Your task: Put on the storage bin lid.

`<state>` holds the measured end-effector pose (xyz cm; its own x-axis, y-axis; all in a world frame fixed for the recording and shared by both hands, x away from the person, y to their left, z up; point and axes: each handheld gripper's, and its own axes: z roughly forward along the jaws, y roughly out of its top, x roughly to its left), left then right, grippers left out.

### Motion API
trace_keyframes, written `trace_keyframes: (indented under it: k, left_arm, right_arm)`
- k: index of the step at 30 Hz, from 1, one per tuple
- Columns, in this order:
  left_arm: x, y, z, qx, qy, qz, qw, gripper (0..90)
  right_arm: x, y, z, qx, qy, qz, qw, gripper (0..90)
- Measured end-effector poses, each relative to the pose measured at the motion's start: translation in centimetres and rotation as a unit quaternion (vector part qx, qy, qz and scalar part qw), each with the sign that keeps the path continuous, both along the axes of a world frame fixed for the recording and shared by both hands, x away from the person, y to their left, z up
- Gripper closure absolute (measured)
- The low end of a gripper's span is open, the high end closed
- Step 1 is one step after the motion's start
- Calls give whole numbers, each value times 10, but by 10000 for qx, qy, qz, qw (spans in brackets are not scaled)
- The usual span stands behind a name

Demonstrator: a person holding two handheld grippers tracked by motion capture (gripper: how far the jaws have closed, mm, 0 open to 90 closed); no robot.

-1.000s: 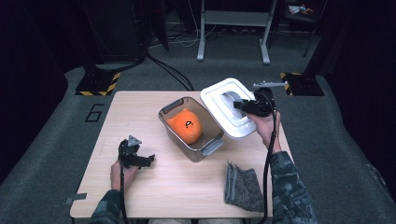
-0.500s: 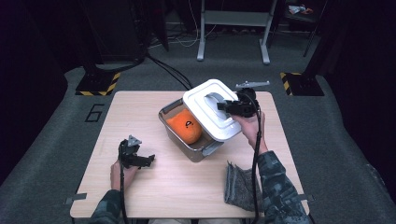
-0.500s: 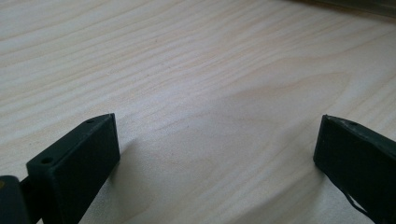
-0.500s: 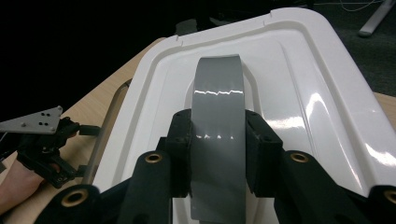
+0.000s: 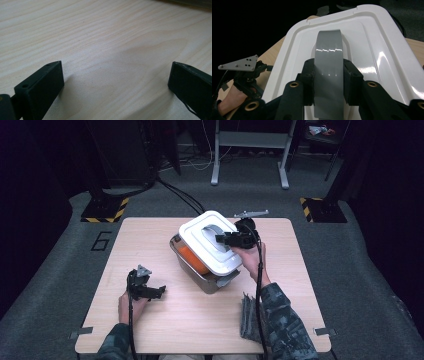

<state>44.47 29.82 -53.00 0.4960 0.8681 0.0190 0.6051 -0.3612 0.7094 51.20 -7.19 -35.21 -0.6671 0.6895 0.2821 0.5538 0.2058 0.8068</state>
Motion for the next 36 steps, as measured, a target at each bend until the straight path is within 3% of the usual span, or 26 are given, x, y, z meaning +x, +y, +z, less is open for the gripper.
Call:
trace_keyframes:
  k: [5,18,24,29,32,36]
  left_arm:
    - [0,0,0,2,-1,0,10000,0]
    - [0,-1,-1,-41,-36,42,10000,0]
    - [0,-1,0,-35,-35,39,10000,0]
    - [0,-1,-1,-40,-39,42,10000,0]
    - [0,-1,-1,-40,-37,41,10000,0]
    - [0,-1,-1,-40,-38,40,10000,0]
  right_arm:
    - [2,11,-10,-22,135,37,9999,666]
    - [4,34,-28,-216,220,85,9995,665]
    - [7,37,-33,-212,217,76,9995,663]
    - [5,40,-38,-262,345,66,9990,661]
    - [5,40,-40,-338,245,117,9991,657]
    - [4,40,-38,-381,230,91,9990,573]
